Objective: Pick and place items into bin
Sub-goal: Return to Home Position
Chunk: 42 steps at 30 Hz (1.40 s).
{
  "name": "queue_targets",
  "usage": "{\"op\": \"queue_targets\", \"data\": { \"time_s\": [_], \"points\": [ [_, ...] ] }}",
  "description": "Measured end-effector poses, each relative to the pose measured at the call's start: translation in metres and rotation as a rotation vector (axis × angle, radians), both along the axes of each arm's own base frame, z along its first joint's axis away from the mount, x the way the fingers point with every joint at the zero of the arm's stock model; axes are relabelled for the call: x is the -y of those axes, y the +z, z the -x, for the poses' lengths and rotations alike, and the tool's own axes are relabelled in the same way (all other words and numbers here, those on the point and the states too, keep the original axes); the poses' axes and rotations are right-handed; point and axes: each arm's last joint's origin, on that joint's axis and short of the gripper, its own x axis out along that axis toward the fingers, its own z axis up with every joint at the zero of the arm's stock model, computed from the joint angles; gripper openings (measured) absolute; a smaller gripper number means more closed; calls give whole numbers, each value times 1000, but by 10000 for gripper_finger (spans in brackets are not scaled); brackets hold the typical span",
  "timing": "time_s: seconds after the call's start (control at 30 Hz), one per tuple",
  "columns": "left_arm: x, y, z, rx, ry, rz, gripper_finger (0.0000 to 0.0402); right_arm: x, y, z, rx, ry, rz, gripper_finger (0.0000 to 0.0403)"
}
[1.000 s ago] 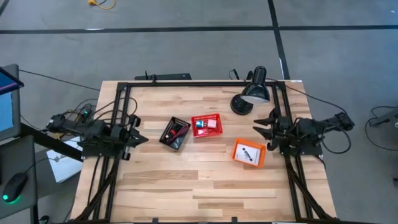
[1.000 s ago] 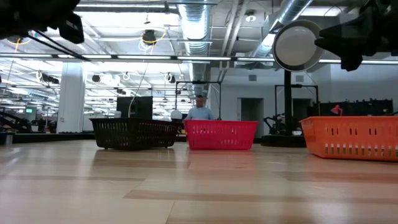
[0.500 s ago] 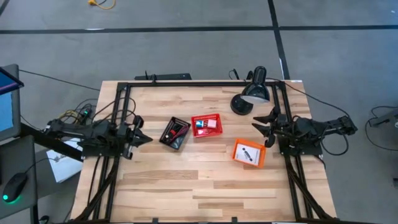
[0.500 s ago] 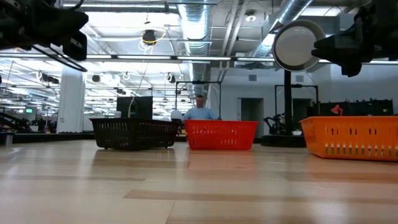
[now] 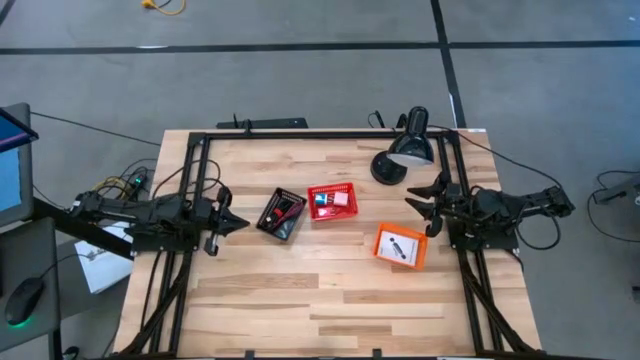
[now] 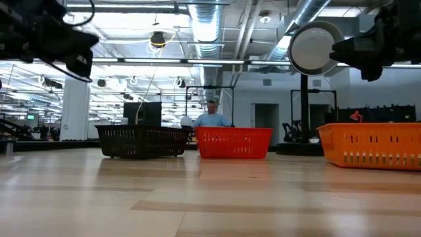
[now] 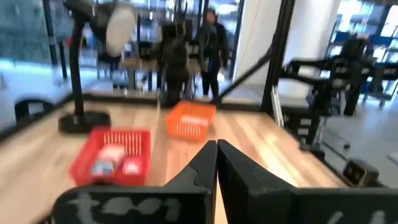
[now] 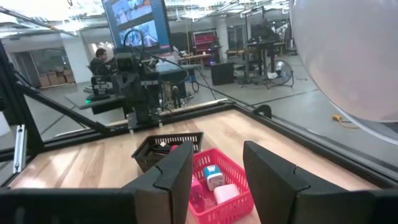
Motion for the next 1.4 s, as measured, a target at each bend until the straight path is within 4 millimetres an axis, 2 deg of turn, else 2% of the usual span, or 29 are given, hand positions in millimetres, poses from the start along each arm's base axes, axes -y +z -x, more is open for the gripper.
{"op": "queue_targets", "data": {
  "time_s": [0.13, 0.27, 1.4],
  "points": [
    [0, -11, 0, -126, -4, 75, 0, 0, 0, 0, 0, 0, 0, 135],
    [1, -13, -1, -151, -31, 134, 0, 0, 0, 0, 0, 0, 0, 135],
    [1, -14, -1, -153, -27, 107, 0, 0, 0, 0, 0, 1, 0, 136]
  ]
}}
